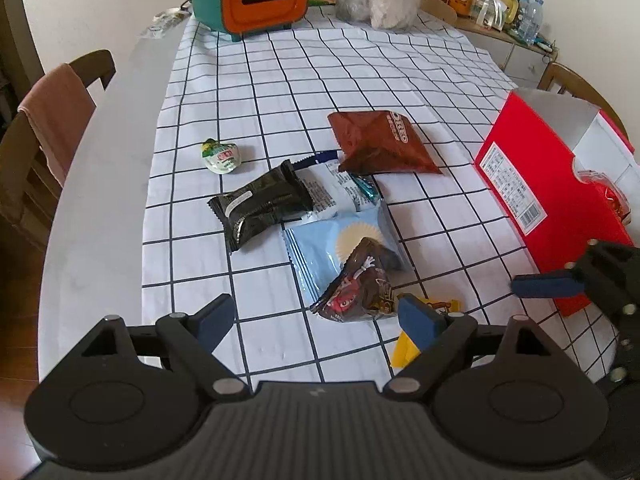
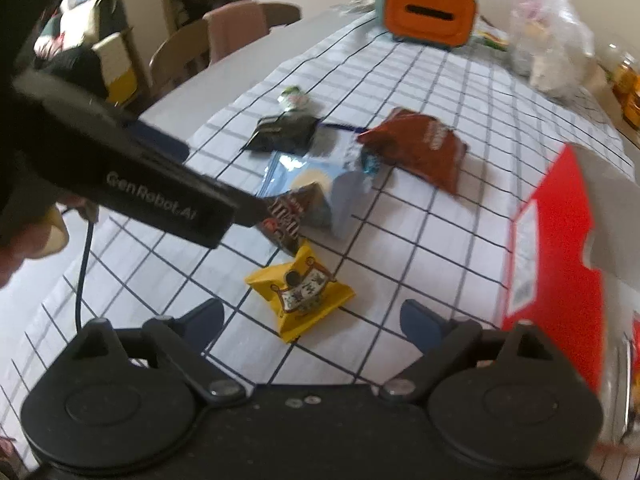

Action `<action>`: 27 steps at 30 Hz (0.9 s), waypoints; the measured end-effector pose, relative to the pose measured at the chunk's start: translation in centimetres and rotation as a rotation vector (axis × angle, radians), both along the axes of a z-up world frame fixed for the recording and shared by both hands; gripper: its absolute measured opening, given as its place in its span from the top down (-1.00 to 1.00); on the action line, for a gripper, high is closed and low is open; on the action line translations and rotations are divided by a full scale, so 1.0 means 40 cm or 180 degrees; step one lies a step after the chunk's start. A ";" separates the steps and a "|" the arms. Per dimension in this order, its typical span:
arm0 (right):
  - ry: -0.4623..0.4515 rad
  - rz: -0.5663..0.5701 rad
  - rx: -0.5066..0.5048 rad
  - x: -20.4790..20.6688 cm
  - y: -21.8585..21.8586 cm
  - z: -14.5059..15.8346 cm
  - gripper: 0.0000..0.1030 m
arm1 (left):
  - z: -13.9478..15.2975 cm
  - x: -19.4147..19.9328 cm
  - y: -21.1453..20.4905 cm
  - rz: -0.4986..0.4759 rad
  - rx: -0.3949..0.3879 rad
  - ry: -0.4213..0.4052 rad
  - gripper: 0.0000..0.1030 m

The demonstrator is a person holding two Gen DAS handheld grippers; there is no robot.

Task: Organize snacks
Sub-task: 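Grasp the small yellow packet with the right tool, then grasp the brown chocolate packet with the left tool while the right tool holds the yellow packet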

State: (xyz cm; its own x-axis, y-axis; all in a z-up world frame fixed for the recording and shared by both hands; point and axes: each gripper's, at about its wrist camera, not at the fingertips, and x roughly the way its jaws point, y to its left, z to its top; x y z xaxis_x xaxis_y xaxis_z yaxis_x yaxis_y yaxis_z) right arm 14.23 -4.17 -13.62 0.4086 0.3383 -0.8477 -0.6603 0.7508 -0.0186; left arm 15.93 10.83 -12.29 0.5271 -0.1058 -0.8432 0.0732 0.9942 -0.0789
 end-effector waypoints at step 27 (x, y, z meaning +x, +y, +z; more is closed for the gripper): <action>-0.0076 0.0497 -0.0037 0.035 0.039 -0.054 0.21 | -0.049 0.051 -0.051 -0.0181 -0.0013 0.0151 0.05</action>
State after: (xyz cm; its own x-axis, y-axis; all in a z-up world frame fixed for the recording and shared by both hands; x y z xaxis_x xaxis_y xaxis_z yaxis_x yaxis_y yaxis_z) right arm 15.61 -2.62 -15.80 0.3719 0.3896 -0.8425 -0.7683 0.6386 -0.0439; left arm 17.95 8.79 -14.25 0.4795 -0.1378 -0.8667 0.1257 0.9882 -0.0876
